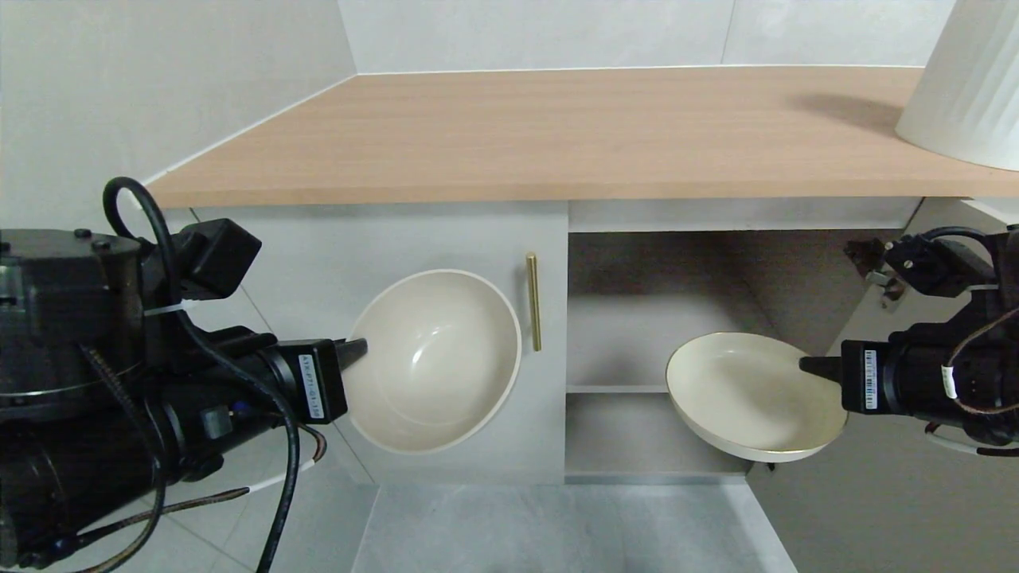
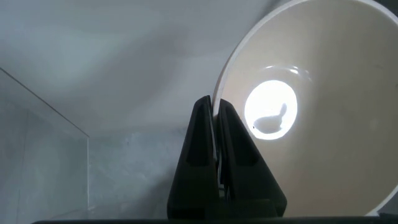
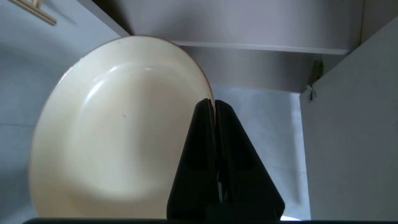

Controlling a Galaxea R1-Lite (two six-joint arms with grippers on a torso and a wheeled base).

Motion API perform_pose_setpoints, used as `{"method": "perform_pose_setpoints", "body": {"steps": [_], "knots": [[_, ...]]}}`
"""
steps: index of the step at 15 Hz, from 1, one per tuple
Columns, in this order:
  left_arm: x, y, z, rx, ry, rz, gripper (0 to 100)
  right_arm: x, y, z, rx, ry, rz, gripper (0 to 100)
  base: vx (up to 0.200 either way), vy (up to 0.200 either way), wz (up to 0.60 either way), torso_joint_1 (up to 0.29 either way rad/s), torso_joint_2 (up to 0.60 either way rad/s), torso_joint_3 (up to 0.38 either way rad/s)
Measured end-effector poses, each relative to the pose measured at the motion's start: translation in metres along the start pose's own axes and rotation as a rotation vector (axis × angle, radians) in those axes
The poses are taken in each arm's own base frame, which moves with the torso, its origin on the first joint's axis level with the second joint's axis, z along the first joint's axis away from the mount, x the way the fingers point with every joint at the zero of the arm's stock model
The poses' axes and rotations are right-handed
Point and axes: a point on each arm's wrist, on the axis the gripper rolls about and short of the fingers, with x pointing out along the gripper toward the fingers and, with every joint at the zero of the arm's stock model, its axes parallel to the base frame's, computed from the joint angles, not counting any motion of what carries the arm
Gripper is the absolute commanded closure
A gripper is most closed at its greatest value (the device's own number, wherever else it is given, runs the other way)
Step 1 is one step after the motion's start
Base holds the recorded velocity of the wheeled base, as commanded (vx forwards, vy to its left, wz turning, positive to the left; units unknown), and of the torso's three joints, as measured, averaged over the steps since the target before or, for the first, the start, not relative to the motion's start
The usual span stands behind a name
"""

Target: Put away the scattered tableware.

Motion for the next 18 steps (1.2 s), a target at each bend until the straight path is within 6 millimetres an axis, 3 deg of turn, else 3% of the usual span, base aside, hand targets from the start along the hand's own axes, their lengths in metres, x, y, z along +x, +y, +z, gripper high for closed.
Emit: {"method": "perform_pose_setpoints", "body": {"steps": [5, 9, 12, 18], "knots": [[0.0, 0.0, -0.001, 0.0, 0.002, 0.001, 100, 0.002, 0.0, -0.001, -0.003, 0.005, -0.001, 100, 0.0, 0.0, 0.0, 0.0, 0.0, 0.0], [0.0, 0.0, -0.001, 0.001, 0.002, 0.0, 100, 0.02, 0.0, -0.008, -0.032, 0.041, -0.009, 100, 0.0, 0.0, 0.0, 0.0, 0.0, 0.0], [0.0, 0.0, -0.001, 0.0, 0.001, 0.0, 100, 0.056, 0.001, -0.016, -0.016, 0.094, -0.028, 100, 0.0, 0.0, 0.0, 0.0, 0.0, 0.0], [0.0, -0.001, -0.001, 0.002, 0.001, -0.004, 100, 0.169, -0.009, -0.034, 0.128, -0.086, -0.135, 100, 0.0, 0.0, 0.0, 0.0, 0.0, 0.0]]}}
